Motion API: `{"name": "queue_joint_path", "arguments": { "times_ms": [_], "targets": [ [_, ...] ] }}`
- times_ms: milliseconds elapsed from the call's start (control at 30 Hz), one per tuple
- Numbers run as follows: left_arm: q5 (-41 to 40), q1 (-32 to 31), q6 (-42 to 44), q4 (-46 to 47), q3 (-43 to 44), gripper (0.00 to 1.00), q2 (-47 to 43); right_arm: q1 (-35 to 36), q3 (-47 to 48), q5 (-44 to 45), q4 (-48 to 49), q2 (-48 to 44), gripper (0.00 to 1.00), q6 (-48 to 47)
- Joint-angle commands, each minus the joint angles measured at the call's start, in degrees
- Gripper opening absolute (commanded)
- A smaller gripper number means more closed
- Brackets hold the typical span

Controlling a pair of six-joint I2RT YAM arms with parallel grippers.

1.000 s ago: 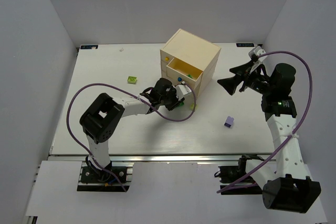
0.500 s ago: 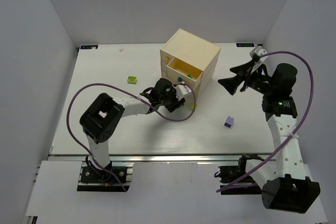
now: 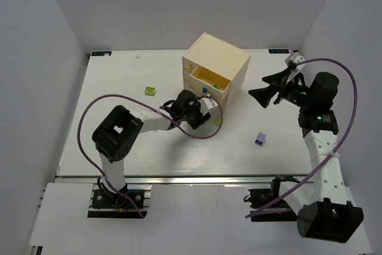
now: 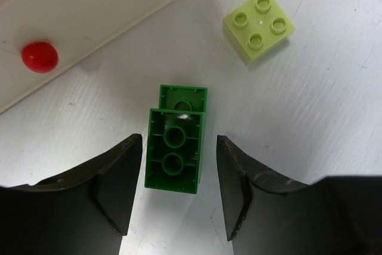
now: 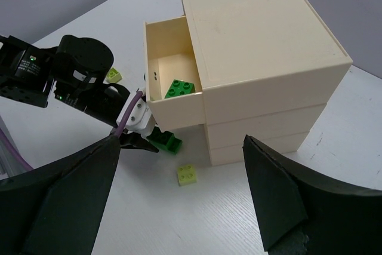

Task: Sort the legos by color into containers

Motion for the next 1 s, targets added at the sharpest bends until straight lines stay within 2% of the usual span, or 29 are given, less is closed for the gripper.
{"name": "queue_joint_path", "arguments": {
  "times_ms": [0, 233, 367, 500, 633, 733, 867, 900, 933, 967],
  "targets": [
    [-0.34, -0.12, -0.42, -0.22, 0.55, 0.63, 0.05, -0.41, -0.29, -1.38, 2.76, -0.82, 0.89, 0.36],
    [-0.43, -0.12, -0.51, 0.48, 0.46, 0.6, -0.03, -0.67, -0.38, -1.38, 2.67, -0.73, 0.89, 0.36],
    [0.1, -0.12, -0.77, 0.4, 0.81, 0.38, -0.47, -0.68, -0.55, -1.38, 2.84, -0.73, 0.89, 0.36],
    [0.8, -0.12, -2.17, 0.05, 0.73, 0.24, -3.36, -0.5, -0.81, -1.82, 2.67, -0.46, 0.89, 0.01],
    [3.34, -0.12, -4.81, -1.79, -0.06, 0.14, -9.23, -0.59, -0.38, -3.05, 0.13, 0.32, 0.89, -2.88],
    [5.63, -0.12, -9.11, -3.02, -1.47, 0.12, -16.17, -0.41, 0.5, -6.12, -3.91, 1.82, 0.89, -7.36],
    [13.27, -0.12, -15.79, -5.93, -2.79, 0.09, -24.28, -0.5, 1.47, -14.72, -10.5, 4.01, 0.89, -13.6],
    [15.11, 0.4, -18.41, -7.93, -3.22, 0.09, -25.68, -0.24, 1.82, -19.88, -12.17, 4.71, 0.89, -15.27],
    [17.13, 0.41, -19.83, -9.43, -4.01, 0.09, -27.09, -0.15, 2.6, -22.71, -14.18, 5.07, 0.89, -20.85],
    [20.89, 0.93, -21.24, -10.06, -4.54, 0.08, -29.72, 0.11, 3.31, -27.96, -20.56, 5.77, 0.89, -25.09]
  ]
}}
